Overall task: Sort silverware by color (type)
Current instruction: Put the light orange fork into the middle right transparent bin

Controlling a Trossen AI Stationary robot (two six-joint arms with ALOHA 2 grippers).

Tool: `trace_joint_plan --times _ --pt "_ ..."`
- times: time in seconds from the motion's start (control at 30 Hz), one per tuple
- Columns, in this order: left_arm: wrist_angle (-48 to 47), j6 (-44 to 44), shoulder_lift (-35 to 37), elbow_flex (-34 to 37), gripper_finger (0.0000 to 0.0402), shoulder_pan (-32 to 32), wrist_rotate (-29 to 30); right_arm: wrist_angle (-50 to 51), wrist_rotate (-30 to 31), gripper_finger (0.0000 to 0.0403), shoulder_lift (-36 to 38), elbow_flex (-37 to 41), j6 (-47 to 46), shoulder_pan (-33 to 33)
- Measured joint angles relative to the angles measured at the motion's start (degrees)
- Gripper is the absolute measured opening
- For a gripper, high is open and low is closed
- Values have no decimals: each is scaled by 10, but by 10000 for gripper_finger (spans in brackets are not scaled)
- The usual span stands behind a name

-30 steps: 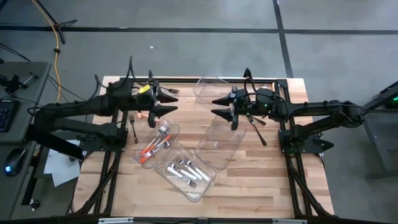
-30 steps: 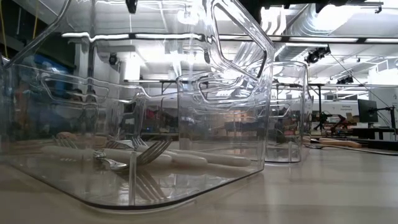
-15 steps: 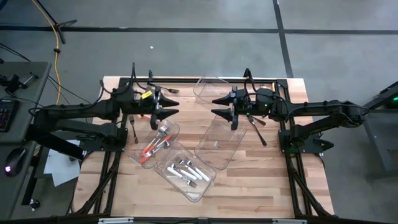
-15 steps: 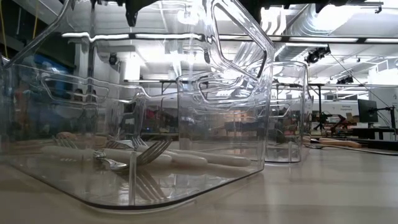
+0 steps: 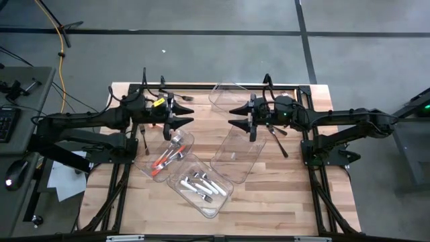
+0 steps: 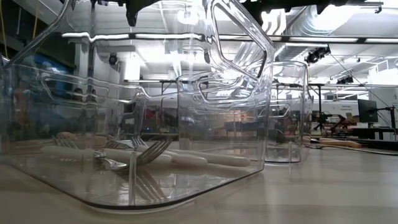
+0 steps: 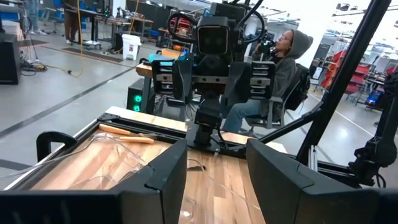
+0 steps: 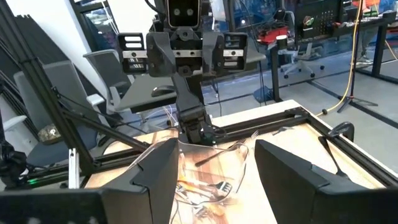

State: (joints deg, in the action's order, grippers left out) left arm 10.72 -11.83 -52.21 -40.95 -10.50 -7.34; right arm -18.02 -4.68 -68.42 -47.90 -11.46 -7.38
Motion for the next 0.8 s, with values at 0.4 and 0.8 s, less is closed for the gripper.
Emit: trace_joint_plan --times 0.4,0.8 --pt "0 0 0 0 154 0 5 0 0 197 0 0 0 0" --pt "0 0 0 0 154 0 12 0 0 197 0 0 0 0"
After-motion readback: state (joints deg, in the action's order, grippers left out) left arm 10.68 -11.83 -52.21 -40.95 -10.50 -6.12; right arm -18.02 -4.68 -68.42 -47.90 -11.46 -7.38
